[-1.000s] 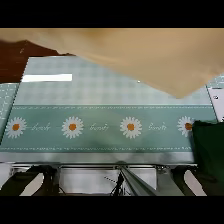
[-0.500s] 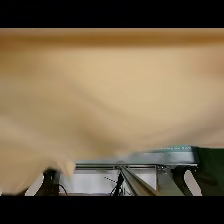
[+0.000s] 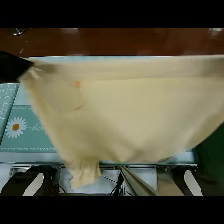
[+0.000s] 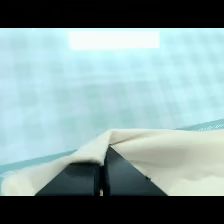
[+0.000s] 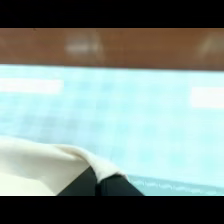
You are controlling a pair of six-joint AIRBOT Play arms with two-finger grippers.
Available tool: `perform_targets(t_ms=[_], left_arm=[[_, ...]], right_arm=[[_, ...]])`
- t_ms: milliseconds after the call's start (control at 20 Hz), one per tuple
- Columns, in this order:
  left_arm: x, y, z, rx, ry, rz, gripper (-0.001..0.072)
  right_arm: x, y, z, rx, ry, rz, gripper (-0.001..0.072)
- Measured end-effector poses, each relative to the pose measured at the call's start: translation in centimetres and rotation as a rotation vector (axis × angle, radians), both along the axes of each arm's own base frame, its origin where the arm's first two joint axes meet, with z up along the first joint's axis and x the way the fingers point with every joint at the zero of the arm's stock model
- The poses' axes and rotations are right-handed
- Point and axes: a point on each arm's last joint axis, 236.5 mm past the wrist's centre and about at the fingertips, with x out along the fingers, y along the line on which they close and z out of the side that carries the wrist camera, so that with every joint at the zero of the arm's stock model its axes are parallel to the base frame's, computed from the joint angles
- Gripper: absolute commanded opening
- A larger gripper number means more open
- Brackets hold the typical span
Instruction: Fold the shirts.
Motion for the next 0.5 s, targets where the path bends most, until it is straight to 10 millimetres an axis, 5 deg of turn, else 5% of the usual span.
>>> perform_targets(t_ms=[200,500], left_arm=[[6.5,-0.9,-7.2,-0.087,0.102,0.034,0.0026],[15.6,-3.3,-11.9,-0.166,0.089,0.1,0.0026]], right_arm=[[7.5,-2.3,-8.7,0.081,0.179,-0.034,0.0019],[19.6,-2.8,-16.3,0.312,0.269,-0.039,0.0019]])
